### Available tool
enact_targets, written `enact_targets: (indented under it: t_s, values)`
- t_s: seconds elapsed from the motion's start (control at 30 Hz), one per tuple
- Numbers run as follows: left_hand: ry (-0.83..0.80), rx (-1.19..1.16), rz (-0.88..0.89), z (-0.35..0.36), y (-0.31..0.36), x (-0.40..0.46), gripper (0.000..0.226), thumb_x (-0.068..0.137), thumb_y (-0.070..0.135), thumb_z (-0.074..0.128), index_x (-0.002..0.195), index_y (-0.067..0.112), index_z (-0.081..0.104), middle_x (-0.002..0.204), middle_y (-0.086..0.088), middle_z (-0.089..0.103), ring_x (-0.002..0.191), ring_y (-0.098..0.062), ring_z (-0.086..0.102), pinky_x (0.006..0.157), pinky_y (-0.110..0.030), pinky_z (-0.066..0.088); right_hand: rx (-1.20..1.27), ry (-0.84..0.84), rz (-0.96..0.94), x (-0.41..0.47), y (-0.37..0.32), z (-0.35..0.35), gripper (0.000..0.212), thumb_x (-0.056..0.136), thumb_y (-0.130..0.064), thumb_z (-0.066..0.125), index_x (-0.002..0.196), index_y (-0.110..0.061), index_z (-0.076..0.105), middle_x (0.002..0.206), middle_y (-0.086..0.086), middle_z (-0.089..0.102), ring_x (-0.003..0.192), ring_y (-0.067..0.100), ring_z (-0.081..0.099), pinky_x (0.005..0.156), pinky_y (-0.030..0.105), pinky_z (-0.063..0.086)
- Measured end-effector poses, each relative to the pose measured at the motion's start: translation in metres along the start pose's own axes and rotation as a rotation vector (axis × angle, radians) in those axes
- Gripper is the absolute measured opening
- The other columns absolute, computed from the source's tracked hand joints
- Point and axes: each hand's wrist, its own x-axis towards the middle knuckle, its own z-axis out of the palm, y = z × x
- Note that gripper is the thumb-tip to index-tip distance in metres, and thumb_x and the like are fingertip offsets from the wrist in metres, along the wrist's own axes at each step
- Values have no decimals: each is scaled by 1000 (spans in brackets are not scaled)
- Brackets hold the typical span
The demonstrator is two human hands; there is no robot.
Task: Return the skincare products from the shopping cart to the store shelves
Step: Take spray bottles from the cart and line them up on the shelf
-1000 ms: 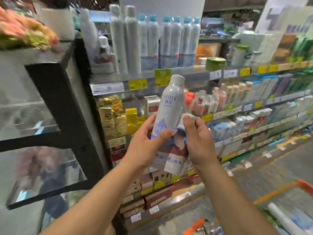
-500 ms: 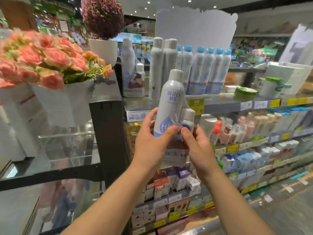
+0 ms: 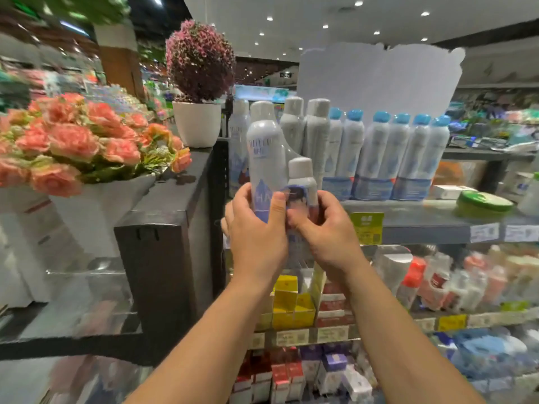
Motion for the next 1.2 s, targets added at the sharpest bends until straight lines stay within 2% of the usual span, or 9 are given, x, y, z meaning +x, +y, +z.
enact_targets:
  t_s: [0.1,0.2,0.43,0.57,0.73,0.8,0.97,1.2]
  values:
    - [56,-5,-12,11,-5,13,54,98,48,58,147,31,43,141,11,51,134,-14,45,112,-45,44,11,-4,-6,23,4,8,37,81,-37,80,113,-27,65,103,1,74,96,19,72,83,43,63]
    - [100,-27,12,14,-11,27,58,90,52,56,145,39,43,140,14,55,134,-19,50,106,-50,50,-4,-38,-43,42,4,14,31,90,-25,78,117,-27,63,110,1,71,103,19,70,89,46,62]
    - [224,22,74,19,-11,60,50,96,33,60,143,40,45,137,12,57,132,-20,52,105,-50,51,-12,-101,-106,77,0,27,35,91,-15,79,121,-20,62,107,-3,73,98,11,70,84,31,61]
    - [264,39,42,20,-13,68,53,97,22,63,144,39,43,140,7,53,134,-18,49,107,-49,50,-77,-112,-128,90,9,37,43,89,-23,82,125,-24,59,111,-3,71,102,15,69,87,42,62]
    - [268,134,-26,18,-19,73,58,97,13,59,146,37,41,139,5,55,130,-19,50,108,-51,47,-166,-95,-76,98,23,46,42,87,-29,83,122,-28,59,109,-10,71,100,8,68,90,41,61]
    - [251,154,-61,19,-21,75,58,97,12,57,147,38,40,139,5,55,129,-20,51,108,-51,48,-188,-91,-49,102,28,46,41,87,-28,83,122,-30,61,109,-11,70,101,10,68,90,41,61]
    - [206,206,-73,24,-27,76,56,100,19,54,150,36,35,142,7,54,131,-18,50,108,-47,49,-344,-64,-10,110,41,50,37,83,-26,81,113,-34,62,114,0,65,98,15,65,91,44,60]
    - [187,258,-92,23,-35,74,62,101,23,55,155,35,28,153,6,45,141,-17,41,111,-40,41,-413,-79,16,111,44,52,29,88,-19,76,113,-26,63,111,2,65,97,19,64,87,37,59]
